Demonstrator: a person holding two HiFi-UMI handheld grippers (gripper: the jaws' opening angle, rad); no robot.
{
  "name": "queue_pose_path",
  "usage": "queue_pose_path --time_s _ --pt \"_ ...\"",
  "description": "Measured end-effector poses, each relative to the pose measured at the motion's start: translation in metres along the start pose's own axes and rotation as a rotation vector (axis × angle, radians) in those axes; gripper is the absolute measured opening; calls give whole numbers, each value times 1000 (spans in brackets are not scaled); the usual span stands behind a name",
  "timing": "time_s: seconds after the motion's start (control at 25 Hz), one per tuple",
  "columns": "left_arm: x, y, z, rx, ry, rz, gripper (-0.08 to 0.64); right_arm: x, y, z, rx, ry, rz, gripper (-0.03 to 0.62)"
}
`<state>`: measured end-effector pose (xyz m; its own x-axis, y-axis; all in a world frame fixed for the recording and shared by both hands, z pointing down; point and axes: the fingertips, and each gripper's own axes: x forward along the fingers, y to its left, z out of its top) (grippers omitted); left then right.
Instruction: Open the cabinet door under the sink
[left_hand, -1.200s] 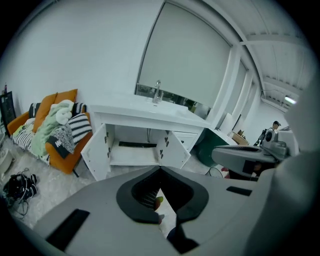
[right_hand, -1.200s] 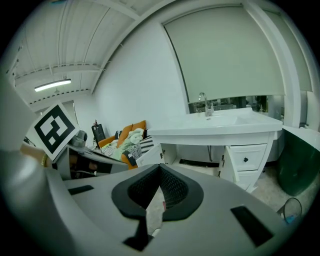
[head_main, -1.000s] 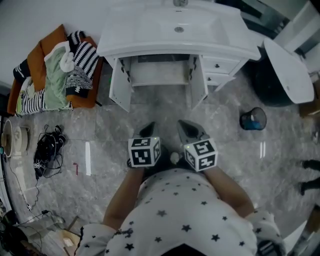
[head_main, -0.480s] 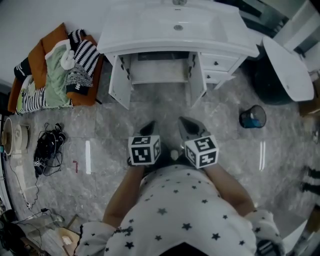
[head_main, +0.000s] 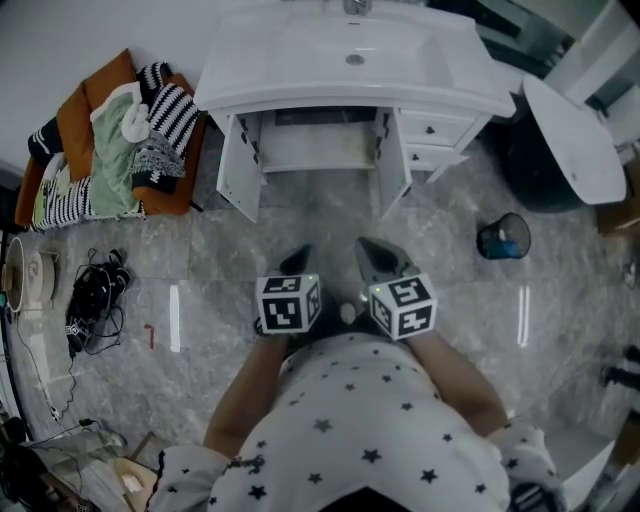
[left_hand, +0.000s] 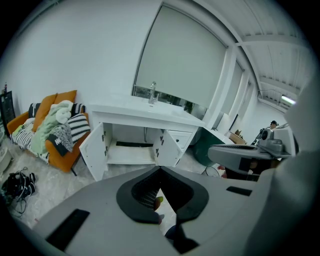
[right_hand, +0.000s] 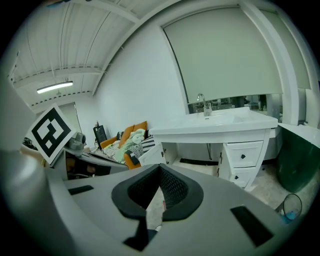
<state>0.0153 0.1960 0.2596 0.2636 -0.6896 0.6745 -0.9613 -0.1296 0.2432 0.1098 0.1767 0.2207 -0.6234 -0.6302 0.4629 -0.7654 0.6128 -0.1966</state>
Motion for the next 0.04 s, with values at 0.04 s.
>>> queue_pose_path --time_s 0.04 --pt "0 0 0 2 0 0 5 0 0 0 1 -1 0 8"
